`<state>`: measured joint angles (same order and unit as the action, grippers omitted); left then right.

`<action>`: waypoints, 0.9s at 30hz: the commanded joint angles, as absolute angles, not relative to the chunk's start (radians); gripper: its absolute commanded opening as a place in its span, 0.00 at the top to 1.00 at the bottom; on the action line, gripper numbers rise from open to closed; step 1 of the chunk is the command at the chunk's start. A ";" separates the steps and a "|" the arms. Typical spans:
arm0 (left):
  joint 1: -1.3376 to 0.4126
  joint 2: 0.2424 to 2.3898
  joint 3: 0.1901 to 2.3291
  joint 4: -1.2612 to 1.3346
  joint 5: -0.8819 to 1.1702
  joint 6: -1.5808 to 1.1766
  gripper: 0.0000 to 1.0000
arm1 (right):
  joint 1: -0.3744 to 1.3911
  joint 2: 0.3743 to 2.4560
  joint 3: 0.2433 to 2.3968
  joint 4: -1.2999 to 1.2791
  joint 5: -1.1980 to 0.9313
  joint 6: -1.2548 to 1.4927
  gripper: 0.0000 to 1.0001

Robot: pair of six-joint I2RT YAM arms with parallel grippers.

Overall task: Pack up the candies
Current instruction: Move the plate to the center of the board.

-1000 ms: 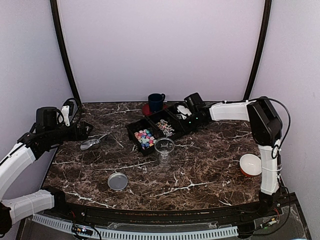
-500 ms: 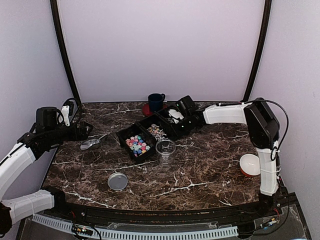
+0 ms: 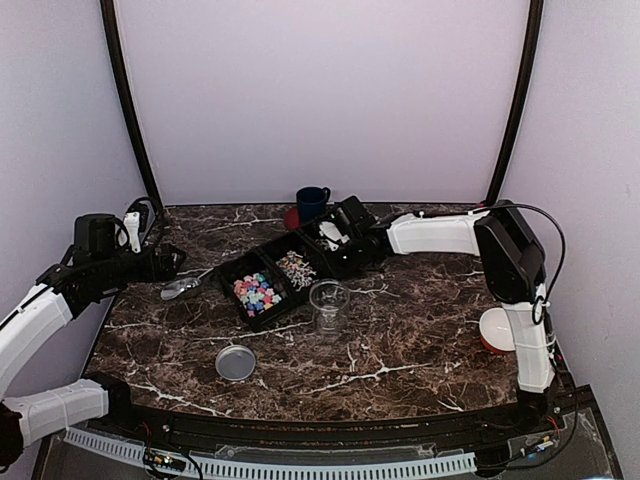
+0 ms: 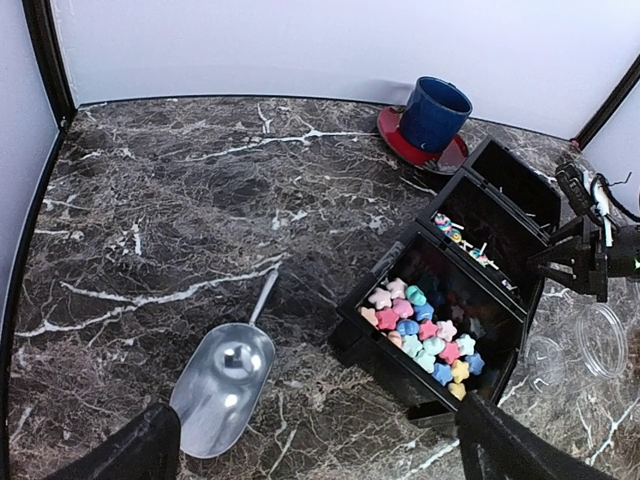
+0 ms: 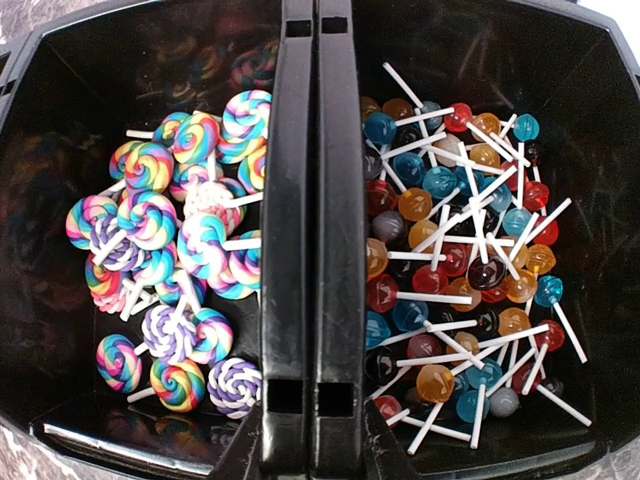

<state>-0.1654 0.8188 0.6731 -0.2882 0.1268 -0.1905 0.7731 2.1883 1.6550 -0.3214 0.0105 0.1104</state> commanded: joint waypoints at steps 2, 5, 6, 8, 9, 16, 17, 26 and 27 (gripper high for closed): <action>-0.158 0.864 0.687 -0.320 0.073 -0.194 0.01 | 0.793 2.186 1.699 -0.247 0.019 0.232 0.77; -0.159 0.913 0.703 -0.346 0.035 -0.224 0.01 | 0.802 2.191 1.707 -0.242 0.033 0.241 0.77; -0.159 0.934 0.713 -0.362 0.020 -0.239 0.01 | 0.807 2.193 1.711 -0.241 0.038 0.245 0.77; -0.158 0.967 0.732 -0.396 -0.022 -0.278 0.01 | 0.813 2.195 1.715 -0.237 0.049 0.257 0.76; -0.159 0.980 0.736 -0.405 -0.040 -0.305 0.01 | 0.817 2.196 1.716 -0.232 0.054 0.264 0.76; -0.159 0.979 0.714 -0.398 -0.119 -0.451 0.01 | 0.841 2.206 1.729 -0.218 0.084 0.295 0.75; -0.160 0.975 0.705 -0.396 -0.131 -0.465 0.02 | 0.844 2.208 1.733 -0.219 0.086 0.298 0.75; -0.147 0.985 0.595 -0.315 -0.124 -0.593 0.11 | 0.861 2.190 1.726 -0.213 0.099 0.300 0.64; -0.147 0.991 0.591 -0.309 -0.123 -0.606 0.13 | 0.861 2.177 1.718 -0.212 0.106 0.294 0.60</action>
